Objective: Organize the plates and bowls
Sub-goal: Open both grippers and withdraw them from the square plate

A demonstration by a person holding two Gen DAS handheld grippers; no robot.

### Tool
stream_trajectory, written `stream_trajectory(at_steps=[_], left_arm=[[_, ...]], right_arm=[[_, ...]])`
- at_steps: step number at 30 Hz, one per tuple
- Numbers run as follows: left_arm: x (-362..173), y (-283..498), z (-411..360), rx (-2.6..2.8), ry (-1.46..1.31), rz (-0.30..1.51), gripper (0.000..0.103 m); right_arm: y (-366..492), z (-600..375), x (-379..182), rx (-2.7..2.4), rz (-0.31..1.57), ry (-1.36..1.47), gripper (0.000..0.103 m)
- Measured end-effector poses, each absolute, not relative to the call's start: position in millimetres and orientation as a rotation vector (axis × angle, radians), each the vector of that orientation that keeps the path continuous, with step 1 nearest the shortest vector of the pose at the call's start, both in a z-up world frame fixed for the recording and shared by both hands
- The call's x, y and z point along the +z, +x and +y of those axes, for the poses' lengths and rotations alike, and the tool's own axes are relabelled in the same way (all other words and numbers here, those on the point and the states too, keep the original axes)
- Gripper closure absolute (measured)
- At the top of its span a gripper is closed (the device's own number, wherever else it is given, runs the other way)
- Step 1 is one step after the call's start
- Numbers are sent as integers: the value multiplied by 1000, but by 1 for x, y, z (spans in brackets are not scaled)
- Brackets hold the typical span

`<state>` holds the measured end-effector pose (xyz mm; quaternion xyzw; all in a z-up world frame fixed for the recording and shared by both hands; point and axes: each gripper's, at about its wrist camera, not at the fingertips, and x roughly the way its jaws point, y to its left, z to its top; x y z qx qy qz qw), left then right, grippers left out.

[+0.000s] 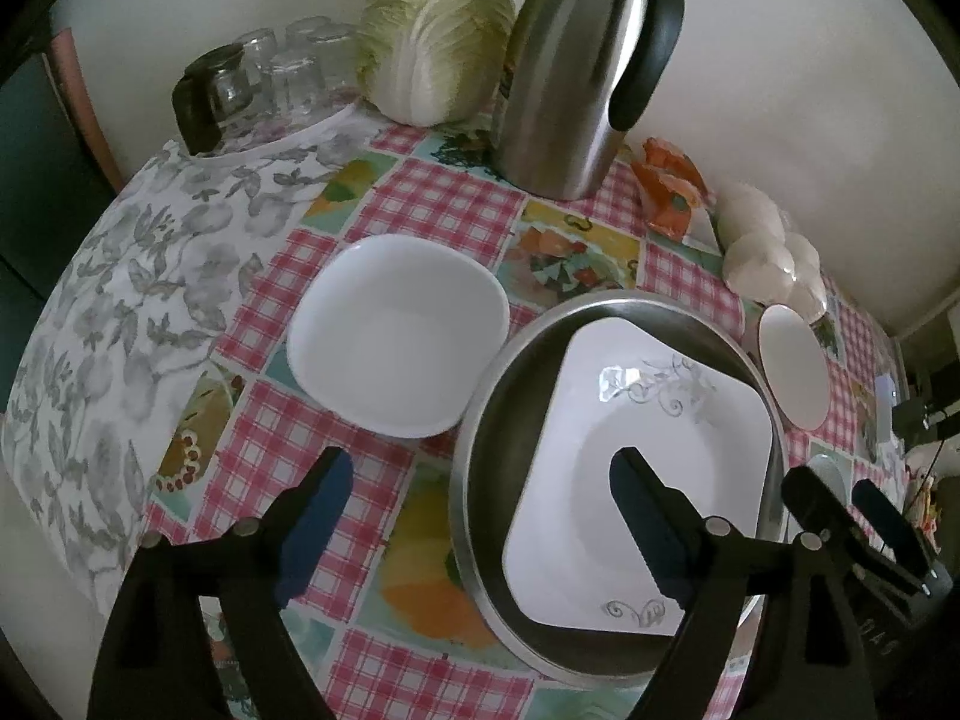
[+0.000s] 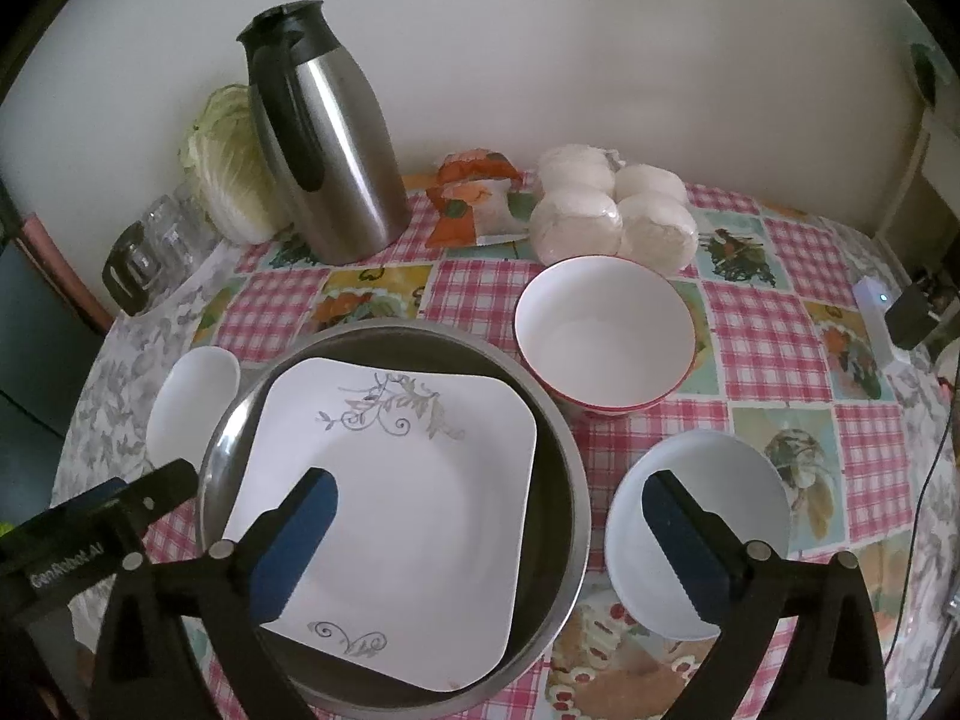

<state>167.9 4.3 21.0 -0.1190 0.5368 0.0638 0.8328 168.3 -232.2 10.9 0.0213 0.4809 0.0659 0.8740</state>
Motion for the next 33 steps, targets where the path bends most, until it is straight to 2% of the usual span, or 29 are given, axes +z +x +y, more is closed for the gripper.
stream_trajectory(at_steps=[6, 17, 33], left_arm=[[21, 168, 8, 152, -261, 1126, 8], [21, 170, 5, 152, -278, 1118, 7], [32, 193, -11, 132, -249, 1073, 7]], right_arm=[[170, -232, 8, 136, 1011, 33, 0], [168, -235, 11, 137, 962, 17, 0], [180, -285, 9, 86, 974, 165, 0]])
